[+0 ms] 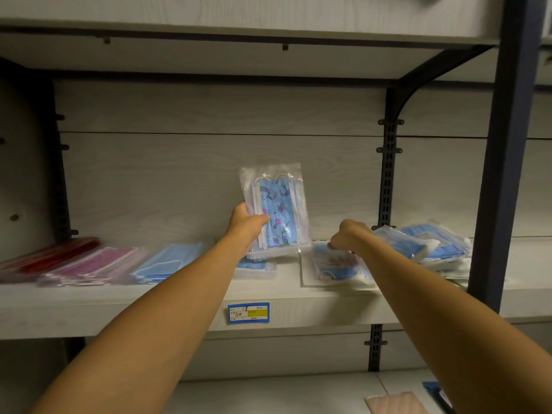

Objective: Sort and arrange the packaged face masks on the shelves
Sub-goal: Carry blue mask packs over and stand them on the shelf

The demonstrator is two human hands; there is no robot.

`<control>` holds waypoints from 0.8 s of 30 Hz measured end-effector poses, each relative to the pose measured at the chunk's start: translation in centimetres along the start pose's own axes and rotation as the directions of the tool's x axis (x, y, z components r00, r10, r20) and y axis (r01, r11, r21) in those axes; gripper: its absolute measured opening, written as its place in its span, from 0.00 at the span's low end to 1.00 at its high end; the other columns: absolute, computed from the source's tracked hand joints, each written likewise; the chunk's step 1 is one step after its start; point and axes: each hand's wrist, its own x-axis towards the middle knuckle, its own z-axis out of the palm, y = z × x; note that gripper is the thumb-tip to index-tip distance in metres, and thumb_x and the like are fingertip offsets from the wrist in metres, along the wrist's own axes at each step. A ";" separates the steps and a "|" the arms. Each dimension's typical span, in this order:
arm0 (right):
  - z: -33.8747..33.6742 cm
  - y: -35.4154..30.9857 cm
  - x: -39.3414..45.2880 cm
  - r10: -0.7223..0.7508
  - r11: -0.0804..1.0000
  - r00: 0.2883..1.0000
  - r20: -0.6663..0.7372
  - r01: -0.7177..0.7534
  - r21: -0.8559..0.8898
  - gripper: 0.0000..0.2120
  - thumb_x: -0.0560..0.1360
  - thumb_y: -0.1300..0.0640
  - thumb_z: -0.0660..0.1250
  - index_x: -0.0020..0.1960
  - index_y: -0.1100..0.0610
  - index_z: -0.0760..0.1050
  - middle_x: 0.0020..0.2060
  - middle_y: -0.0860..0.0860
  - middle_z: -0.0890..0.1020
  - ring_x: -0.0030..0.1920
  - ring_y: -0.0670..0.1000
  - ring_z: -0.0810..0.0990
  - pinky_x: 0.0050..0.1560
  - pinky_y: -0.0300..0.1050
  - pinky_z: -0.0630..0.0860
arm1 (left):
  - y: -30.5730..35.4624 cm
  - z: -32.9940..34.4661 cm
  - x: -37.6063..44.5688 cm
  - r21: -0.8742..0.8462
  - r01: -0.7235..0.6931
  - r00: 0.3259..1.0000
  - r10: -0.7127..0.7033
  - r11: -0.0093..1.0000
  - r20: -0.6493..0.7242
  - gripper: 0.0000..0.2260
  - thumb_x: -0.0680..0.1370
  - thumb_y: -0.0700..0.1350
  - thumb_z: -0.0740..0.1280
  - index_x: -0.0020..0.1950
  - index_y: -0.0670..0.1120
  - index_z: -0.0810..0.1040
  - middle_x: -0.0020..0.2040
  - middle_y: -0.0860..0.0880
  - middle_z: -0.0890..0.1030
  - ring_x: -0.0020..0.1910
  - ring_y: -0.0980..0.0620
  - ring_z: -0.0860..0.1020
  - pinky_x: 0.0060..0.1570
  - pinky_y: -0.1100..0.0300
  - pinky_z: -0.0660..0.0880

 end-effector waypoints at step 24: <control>1.0 -0.4 0.6 0.118 0.922 0.987 0.107 -0.149 0.357 0.26 0.67 0.51 0.81 0.51 0.62 0.69 0.44 0.58 0.78 0.47 0.57 0.80 0.53 0.50 0.77 | -0.1 -1.5 -0.5 -0.068 -0.007 0.998 0.003 0.998 -0.061 0.12 0.78 0.33 0.69 0.56 0.47 0.74 0.44 0.52 0.80 0.41 0.56 0.79 0.35 0.64 0.74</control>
